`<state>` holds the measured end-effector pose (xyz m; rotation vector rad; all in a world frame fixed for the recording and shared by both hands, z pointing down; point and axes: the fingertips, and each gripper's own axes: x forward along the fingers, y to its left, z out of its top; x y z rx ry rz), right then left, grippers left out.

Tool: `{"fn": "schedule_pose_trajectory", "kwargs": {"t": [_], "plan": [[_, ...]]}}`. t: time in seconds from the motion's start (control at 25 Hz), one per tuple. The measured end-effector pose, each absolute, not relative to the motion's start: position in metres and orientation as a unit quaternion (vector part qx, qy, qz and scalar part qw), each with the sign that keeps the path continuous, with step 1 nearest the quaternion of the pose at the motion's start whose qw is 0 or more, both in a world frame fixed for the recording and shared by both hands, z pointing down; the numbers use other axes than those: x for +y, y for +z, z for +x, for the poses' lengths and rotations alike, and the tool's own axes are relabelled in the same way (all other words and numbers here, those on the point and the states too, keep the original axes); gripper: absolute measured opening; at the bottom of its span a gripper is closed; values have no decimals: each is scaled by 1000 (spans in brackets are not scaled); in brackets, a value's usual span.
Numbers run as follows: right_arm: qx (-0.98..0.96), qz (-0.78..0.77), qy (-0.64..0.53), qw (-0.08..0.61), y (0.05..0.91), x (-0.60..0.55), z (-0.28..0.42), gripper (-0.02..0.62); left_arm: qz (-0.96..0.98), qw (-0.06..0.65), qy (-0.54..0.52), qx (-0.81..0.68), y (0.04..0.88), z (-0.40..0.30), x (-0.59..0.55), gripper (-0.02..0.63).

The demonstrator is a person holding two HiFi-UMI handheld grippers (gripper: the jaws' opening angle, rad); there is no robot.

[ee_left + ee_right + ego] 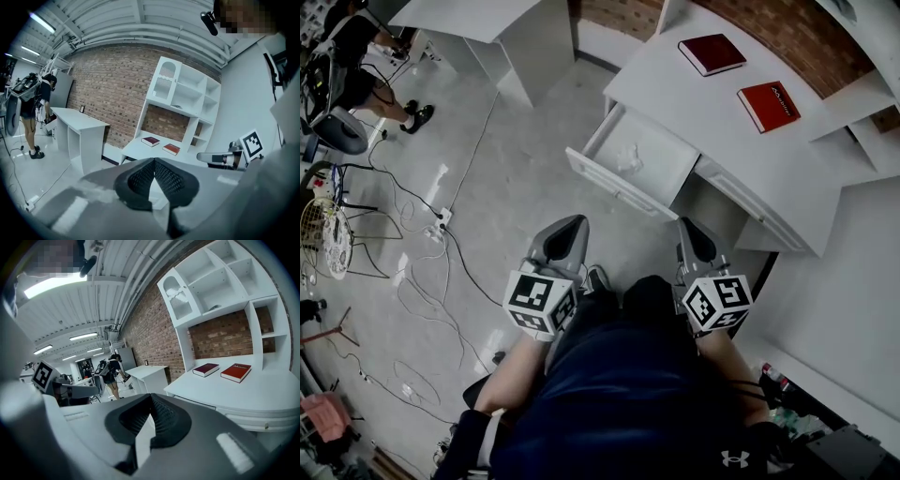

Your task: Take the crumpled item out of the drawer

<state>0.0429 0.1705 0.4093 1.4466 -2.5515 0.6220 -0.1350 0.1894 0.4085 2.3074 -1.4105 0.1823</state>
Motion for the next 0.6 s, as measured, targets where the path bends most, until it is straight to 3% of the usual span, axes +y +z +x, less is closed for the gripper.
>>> {"fn": "schedule_pose_trajectory", "kwargs": {"t": [0.6], "plan": [[-844,460,261,93,473,40,42,3,806,243,122,-526,447,-136,96,3]]}}
